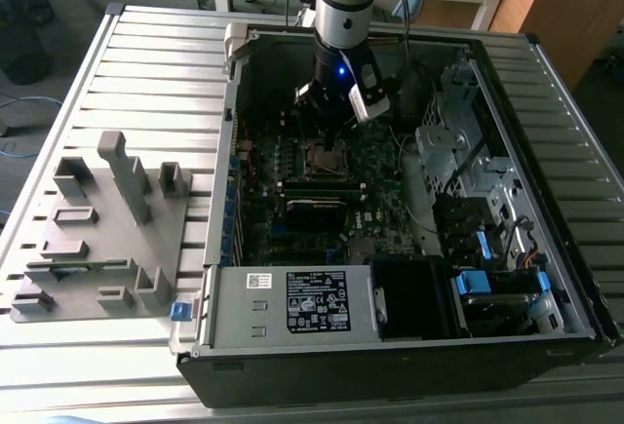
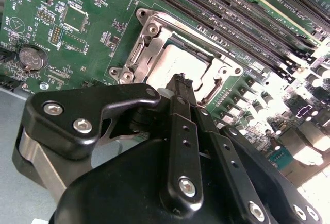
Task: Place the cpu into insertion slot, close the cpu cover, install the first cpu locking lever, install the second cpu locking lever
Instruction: 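Close the cpu cover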
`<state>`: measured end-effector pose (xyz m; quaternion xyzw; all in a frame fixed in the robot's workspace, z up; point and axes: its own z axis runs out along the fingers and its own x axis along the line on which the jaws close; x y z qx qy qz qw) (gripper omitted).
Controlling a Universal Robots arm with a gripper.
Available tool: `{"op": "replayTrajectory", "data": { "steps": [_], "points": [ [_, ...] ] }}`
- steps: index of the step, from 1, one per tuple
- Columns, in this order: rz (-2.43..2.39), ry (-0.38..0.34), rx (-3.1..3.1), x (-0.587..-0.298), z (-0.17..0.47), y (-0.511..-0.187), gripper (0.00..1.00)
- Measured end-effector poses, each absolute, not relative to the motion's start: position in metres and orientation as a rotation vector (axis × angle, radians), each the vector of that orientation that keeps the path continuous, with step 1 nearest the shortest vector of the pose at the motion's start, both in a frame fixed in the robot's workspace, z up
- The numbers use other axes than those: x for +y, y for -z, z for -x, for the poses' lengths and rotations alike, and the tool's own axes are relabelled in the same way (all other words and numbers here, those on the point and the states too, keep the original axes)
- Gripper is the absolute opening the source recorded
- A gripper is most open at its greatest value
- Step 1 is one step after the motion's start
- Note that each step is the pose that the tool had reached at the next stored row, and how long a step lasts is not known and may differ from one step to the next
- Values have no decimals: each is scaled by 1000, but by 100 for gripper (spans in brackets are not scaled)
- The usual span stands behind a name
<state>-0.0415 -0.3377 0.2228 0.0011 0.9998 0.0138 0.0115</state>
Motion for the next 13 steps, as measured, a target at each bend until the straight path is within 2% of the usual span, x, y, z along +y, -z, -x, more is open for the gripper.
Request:
{"op": "replayTrajectory", "data": {
  "steps": [13],
  "points": [
    [-3, -43, 3118, -338, 46, -224, 11]
  ]
}}
